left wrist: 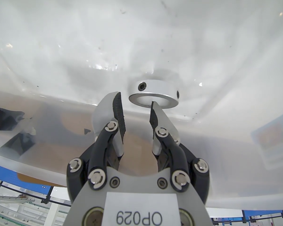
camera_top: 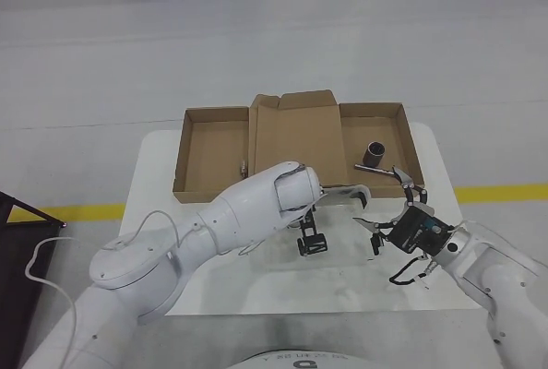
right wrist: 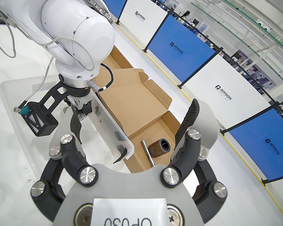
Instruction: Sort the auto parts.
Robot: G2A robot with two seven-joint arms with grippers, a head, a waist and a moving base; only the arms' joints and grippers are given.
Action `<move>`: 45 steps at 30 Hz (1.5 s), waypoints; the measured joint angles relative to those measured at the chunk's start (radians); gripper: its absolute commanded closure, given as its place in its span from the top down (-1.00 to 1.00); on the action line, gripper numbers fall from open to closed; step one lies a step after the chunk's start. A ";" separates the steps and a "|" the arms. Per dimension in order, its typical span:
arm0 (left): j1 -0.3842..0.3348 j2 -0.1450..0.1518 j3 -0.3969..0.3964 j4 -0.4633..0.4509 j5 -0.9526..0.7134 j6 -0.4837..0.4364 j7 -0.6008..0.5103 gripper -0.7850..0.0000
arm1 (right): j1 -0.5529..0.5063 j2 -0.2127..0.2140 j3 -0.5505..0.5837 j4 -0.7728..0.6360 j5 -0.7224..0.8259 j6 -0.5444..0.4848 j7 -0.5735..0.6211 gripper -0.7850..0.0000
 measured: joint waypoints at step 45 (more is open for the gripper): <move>0.023 -0.029 0.000 0.022 0.000 0.000 -0.044 -0.50 | 0.000 0.000 0.000 0.000 0.000 0.000 0.000 1.00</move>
